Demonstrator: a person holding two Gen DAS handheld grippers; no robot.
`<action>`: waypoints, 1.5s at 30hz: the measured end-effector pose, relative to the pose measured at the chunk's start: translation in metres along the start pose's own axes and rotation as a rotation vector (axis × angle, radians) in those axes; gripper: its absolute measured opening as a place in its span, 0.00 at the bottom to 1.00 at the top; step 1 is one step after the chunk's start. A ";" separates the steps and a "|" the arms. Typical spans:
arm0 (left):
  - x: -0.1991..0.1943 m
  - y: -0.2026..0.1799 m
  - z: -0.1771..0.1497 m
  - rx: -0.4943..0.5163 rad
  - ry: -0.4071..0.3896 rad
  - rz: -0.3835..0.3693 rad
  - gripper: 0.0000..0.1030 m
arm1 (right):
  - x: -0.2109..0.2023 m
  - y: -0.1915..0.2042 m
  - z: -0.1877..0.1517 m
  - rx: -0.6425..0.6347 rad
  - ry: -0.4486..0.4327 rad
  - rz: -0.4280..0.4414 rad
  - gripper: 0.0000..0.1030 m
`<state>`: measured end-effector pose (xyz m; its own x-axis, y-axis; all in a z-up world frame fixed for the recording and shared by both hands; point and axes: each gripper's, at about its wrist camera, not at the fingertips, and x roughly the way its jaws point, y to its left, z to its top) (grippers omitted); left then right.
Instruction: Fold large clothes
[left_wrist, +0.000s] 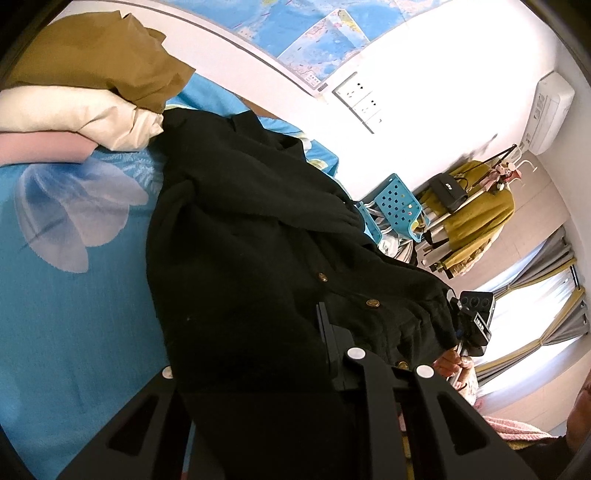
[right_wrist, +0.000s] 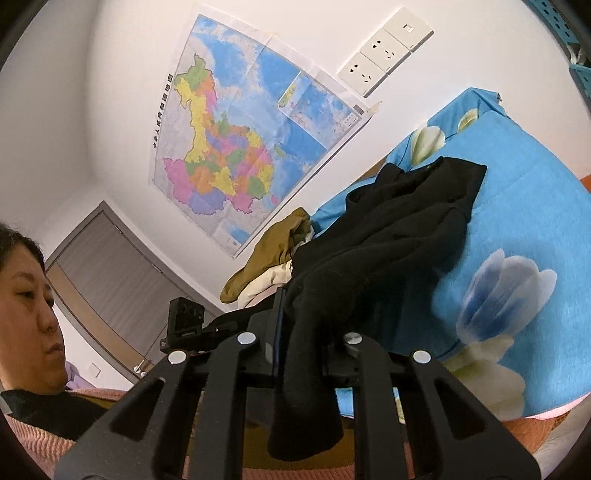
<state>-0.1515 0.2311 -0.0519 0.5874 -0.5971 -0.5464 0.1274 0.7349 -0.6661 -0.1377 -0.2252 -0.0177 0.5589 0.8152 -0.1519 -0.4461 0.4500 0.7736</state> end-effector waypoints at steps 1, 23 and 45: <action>0.000 0.000 0.000 0.001 0.001 0.001 0.15 | 0.000 0.001 0.001 0.000 -0.003 -0.005 0.14; -0.007 -0.016 0.012 0.071 -0.016 0.056 0.16 | 0.008 0.010 0.020 -0.025 -0.035 -0.013 0.14; -0.002 -0.042 0.025 0.163 -0.036 0.192 0.16 | 0.014 0.012 0.033 -0.029 -0.040 -0.029 0.14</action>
<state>-0.1380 0.2097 -0.0098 0.6413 -0.4314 -0.6345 0.1358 0.8777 -0.4595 -0.1126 -0.2205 0.0102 0.5993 0.7865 -0.1490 -0.4489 0.4843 0.7510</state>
